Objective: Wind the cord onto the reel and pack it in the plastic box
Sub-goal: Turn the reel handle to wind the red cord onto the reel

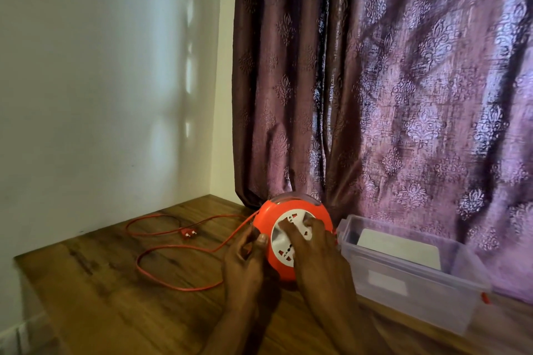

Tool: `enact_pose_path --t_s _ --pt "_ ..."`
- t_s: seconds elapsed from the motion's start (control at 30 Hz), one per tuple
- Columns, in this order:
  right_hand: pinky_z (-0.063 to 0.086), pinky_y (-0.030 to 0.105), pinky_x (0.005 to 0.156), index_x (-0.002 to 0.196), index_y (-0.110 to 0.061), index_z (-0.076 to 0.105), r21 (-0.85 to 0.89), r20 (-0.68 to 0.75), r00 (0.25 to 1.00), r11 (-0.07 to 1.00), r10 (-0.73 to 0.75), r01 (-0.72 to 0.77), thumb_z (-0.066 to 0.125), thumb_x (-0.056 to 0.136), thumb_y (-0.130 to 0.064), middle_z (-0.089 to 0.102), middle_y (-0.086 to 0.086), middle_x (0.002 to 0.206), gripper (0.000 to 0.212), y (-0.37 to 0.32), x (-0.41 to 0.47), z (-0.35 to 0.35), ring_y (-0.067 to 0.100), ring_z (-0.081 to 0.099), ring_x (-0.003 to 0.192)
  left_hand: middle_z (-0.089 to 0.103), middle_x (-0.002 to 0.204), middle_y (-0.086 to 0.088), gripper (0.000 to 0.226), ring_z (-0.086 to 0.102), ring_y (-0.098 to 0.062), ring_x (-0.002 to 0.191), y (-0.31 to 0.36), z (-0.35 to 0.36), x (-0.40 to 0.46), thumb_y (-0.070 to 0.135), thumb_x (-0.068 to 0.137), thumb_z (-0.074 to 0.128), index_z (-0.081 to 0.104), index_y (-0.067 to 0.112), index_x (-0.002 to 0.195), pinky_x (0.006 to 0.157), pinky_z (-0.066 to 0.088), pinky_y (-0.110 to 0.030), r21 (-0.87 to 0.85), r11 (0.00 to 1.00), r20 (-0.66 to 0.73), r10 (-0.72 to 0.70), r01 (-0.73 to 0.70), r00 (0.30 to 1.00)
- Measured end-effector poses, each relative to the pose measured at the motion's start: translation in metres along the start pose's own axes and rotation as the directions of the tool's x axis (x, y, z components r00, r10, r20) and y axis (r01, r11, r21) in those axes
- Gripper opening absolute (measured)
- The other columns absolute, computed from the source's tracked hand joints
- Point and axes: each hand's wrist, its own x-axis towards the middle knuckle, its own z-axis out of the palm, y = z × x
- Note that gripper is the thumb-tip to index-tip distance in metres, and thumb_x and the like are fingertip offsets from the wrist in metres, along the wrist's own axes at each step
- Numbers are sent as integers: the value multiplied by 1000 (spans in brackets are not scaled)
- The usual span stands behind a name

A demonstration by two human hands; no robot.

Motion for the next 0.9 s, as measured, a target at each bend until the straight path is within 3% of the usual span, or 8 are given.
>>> enact_pose_path --t_s 0.2,0.33,0.47,0.57,0.63,0.7,0.8,0.9 --pt "29 49 115 140 -58 4 -62 101 991 994 -86 93 52 94 -40 -9 -4 159 68 7 2 -3 27 7 146 84 108 -1 32 82 -26 94 2 -1 1 50 79 73 80 38 108 78 67 -48 9 1000 -10 -2 2 1000" --pt "32 46 112 139 -58 6 -101 78 994 991 -78 85 54 92 -43 -1 0 159 69 10 2 -6 30 18 143 82 112 -6 29 79 -34 102 4 1 -2 33 92 72 77 24 119 89 63 -61 -13 1000 -12 -26 26 1000" --pt "48 43 99 139 -58 6 14 10 999 999 49 -49 45 93 -49 26 2 149 61 8 1 -6 30 45 129 84 106 -3 21 81 -29 96 6 6 -7 36 86 72 81 36 105 84 65 -56 -53 998 2 -37 37 999" --pt "48 40 93 140 -53 20 181 -73 975 964 209 -193 44 88 -64 56 -4 132 58 6 2 -4 25 54 119 84 107 -1 21 81 -29 98 6 6 -6 25 95 71 81 41 104 86 64 -59 -24 999 -13 -40 39 999" --pt "47 40 92 136 -53 27 301 -88 950 917 299 -260 48 88 -61 65 -3 122 53 4 2 -3 27 56 115 83 109 -2 24 80 -31 101 6 4 -4 21 98 68 80 38 109 89 63 -61 -2 1000 -22 -29 29 999" --pt "46 40 93 136 -52 28 345 -79 940 894 331 -285 48 90 -55 64 -2 124 50 1 2 -3 28 55 115 81 115 -8 23 78 -35 106 7 4 -3 21 99 67 77 28 119 92 61 -63 7 1000 -35 -22 22 999" --pt "49 39 89 142 -47 21 166 -114 970 967 215 -195 38 94 -52 60 -3 130 51 0 -1 -6 26 58 113 80 120 -12 26 77 -37 108 8 3 -2 23 99 68 75 22 123 94 60 -63 -4 1000 -53 -21 21 998" --pt "50 41 92 144 -47 14 32 -107 992 997 69 -66 36 98 -40 34 -3 149 52 1 -1 -6 27 49 124 83 112 -3 23 79 -34 104 12 4 -2 34 91 72 79 34 113 92 61 -64 -33 999 -73 -23 21 997"
